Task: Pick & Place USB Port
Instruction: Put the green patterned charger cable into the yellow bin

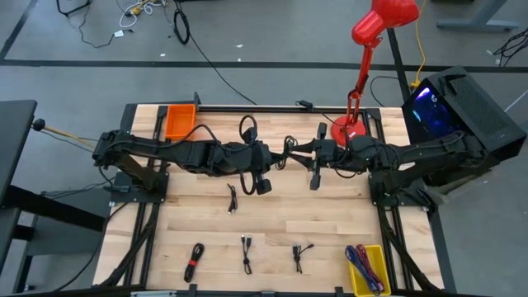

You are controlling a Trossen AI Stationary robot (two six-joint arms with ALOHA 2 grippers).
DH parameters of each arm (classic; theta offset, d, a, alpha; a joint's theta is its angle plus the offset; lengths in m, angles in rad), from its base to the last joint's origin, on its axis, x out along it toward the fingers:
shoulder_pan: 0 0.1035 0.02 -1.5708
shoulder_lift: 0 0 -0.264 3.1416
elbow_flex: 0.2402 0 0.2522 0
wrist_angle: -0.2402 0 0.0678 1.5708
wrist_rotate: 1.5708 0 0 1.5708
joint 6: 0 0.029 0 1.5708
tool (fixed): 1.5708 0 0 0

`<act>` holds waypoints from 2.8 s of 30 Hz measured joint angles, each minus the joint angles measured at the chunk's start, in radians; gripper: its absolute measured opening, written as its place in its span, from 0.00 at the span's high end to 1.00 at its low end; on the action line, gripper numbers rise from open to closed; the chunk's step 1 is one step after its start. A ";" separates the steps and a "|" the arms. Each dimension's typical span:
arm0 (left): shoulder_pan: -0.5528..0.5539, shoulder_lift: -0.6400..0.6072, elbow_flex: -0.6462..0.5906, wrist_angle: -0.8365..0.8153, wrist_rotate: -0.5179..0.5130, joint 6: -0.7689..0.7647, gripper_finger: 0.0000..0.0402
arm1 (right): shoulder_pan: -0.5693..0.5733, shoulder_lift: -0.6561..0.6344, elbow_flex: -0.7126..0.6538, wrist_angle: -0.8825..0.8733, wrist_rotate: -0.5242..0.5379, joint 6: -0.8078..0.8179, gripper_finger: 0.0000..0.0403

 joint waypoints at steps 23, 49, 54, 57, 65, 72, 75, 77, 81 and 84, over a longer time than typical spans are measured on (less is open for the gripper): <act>0.027 -0.004 0.000 -0.096 -0.158 0.004 0.66 | 0.085 -0.127 0.002 -0.272 -0.012 0.144 1.00; 0.074 -0.016 0.000 -0.241 -0.282 -0.100 0.68 | 0.771 -0.183 0.000 -0.910 0.006 1.096 1.00; 0.074 -0.016 0.000 -0.241 -0.282 -0.106 0.68 | 0.874 -0.141 0.000 -0.934 0.008 1.265 1.00; 0.074 -0.016 0.000 -0.241 -0.277 -0.106 0.68 | 0.929 -0.101 0.000 -0.943 0.003 1.371 1.00; 0.074 -0.015 0.000 -0.241 -0.252 -0.111 0.68 | 1.051 -0.041 0.000 -0.910 0.052 1.553 1.00; 0.074 -0.015 0.000 -0.241 -0.252 -0.111 0.68 | 1.134 0.028 0.000 -0.868 0.083 1.656 1.00; 0.074 -0.015 0.000 -0.241 -0.252 -0.110 0.68 | 1.157 0.063 0.000 -0.865 0.095 1.706 1.00; 0.074 -0.015 0.000 -0.241 -0.252 -0.109 0.68 | 1.171 0.084 0.000 -0.868 0.095 1.734 1.00; 0.074 -0.015 0.000 -0.241 -0.252 -0.110 0.68 | 1.183 0.117 0.000 -0.874 0.120 1.760 1.00; 0.074 -0.015 0.000 -0.241 -0.235 -0.111 0.68 | 1.185 0.131 0.000 -0.890 0.099 1.775 1.00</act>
